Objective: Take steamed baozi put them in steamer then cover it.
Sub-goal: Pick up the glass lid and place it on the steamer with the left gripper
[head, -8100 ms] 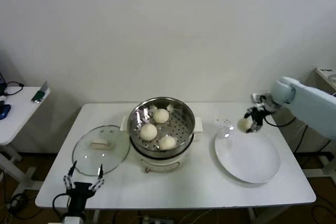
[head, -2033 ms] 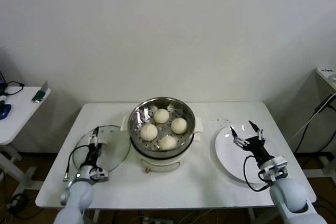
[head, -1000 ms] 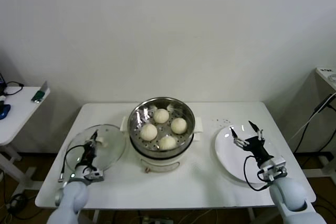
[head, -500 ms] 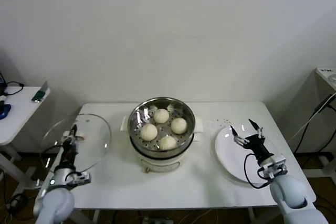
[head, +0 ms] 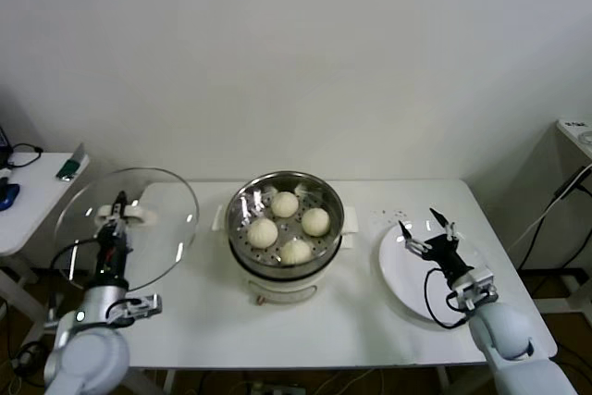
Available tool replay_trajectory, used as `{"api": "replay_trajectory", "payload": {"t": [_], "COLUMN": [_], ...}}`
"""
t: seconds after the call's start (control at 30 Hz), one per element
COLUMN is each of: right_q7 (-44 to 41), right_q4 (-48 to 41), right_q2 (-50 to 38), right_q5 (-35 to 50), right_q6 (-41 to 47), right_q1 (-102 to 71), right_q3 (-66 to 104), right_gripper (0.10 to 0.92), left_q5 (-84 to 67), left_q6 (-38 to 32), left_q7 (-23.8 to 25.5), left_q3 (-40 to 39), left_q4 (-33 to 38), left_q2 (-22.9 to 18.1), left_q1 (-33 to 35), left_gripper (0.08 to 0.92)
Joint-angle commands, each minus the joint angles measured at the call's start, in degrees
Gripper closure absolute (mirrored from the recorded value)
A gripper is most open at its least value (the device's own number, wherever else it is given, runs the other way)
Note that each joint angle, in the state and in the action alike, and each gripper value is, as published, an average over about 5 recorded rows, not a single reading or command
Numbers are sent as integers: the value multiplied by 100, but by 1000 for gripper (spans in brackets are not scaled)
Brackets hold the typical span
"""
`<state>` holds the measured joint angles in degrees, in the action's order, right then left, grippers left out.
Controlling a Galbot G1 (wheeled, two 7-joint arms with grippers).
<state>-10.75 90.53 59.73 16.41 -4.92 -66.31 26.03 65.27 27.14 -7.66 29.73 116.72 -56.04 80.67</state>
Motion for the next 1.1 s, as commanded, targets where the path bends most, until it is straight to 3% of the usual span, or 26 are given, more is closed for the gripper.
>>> {"api": "replay_trajectory", "payload": {"t": [0.03, 0.2, 0.4, 0.53, 0.83, 1.1], "right_q7": [-30, -76, -87, -90, -59, -48], "right_q4": [-263, -437, -541, -591, -505, -530], "right_q2": [53, 163, 158, 116, 109, 150], "right_q5": [-68, -219, -267, -264, -129, -160], "right_q6": [-19, -74, -104, -111, -193, -249], "right_q1": [216, 230, 282, 345, 370, 326], "right_q3": [-163, -167, -130, -110, 6, 208], "right_gripper": [203, 203, 203, 203, 203, 203], "left_q5": [-590, -377, 640, 981, 1420, 1698], "left_q6": [1332, 1751, 1786, 1786, 1786, 1786], "left_q7": [620, 1025, 2085, 2415, 2427, 2457], "left_q3": [-1711, -2975, -3782, -3988, -3920, -4006], "left_q4": [801, 448, -135, -399, -876, -1084], "left_q2": [1139, 796, -153, -569, -1599, -2259], "left_q1": [-845, -2353, -3408, -3544, -3311, -3187], "left_gripper": [849, 849, 849, 849, 849, 849]}}
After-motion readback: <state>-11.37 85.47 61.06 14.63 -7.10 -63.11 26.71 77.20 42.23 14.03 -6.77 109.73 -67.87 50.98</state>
